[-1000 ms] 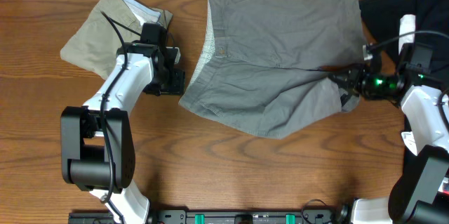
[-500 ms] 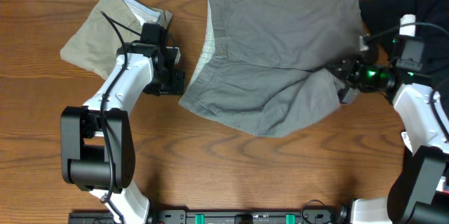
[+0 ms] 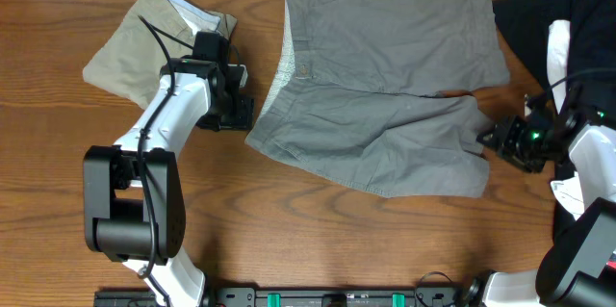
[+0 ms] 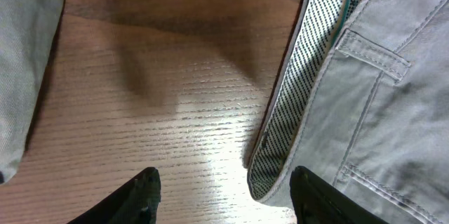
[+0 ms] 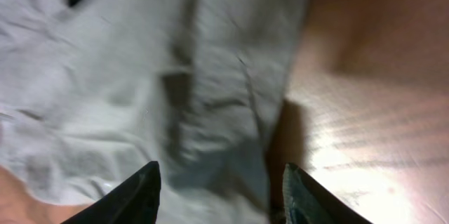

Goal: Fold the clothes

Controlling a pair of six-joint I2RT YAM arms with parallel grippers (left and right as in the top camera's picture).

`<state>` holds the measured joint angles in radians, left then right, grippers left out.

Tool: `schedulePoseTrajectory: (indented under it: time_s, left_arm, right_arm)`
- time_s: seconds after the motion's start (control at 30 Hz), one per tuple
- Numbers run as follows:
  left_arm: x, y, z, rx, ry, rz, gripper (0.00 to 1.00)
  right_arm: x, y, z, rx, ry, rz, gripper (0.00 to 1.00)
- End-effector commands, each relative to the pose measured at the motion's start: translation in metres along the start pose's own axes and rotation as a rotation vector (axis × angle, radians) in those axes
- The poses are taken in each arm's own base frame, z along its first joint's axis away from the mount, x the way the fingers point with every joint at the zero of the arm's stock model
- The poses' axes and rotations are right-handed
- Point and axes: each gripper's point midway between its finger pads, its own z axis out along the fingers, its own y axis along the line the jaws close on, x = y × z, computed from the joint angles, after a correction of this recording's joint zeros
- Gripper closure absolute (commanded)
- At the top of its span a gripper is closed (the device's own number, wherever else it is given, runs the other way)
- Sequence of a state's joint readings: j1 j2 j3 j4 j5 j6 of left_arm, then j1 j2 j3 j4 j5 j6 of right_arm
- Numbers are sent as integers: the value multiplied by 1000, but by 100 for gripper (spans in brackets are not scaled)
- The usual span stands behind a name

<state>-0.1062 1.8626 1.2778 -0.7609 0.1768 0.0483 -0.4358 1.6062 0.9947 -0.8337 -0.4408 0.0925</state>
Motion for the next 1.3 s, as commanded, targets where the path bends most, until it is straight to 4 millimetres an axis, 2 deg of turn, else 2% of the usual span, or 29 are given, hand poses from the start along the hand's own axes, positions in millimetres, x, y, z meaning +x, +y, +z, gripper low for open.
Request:
schedulePoseTrajectory:
  time_s: [0.0,0.1,0.2,0.3,0.4,0.53,0.63,0.77,0.87,1.0,1.07,1.13,1.17,1.27]
  left_arm:
    - [-10,0,-13,-1,-43,-9,39]
    - [-10,0,-13,-2,-43,-9,39]
    - [-10,0,-13,-1,-43,-9,39]
    - [-10,0,-13,-1,-43,-9,39]
    - [-10,0,-13,-1,-43,-9,39]
    - [-10,0,-13,-1,-43,-9,39]
    - [-10,0,-13,-1,-43,-9,39]
    - [-10,0,-13,-1,-43,-9,39]
    - [-10,0,-13,-1,-43,-9,39]
    - [-12,0,-13,-1,-51,-8,39]
    - [-13,0,-13,-1,-54,-8,39]
    - [-13,0,-13,-1,-54,-8,39]
    - [-13,0,-13,-1,-54,-8,39]
    - [-13,0,-13,-1,-54,-7,39]
  right_arm:
    - [3,-17,5,50,-9,-5,43]
    - [-16,-22,5,44,-98,39,42]
    - [-45,-21,3,30,-213,24,43]
    - [-61,-20,6,23,-268,-2,44]
    - [-64,-25,16,24,-259,3,46]
    - [-64,-33,40,13,-223,17,50]
    - [-65,-28,54,-54,-202,14,57]
    - [-64,-27,64,-82,-186,16,65]
    - [-67,-24,63,-95,-194,5,74]
    - [-70,-11,60,-168,-210,-58,77]
    - [-73,-10,60,-173,-222,-66,83]
    - [-78,-9,58,-175,-244,-77,95]
    - [-82,-9,56,-176,-258,-81,99]
    - [-99,-12,35,-159,-320,-84,99]
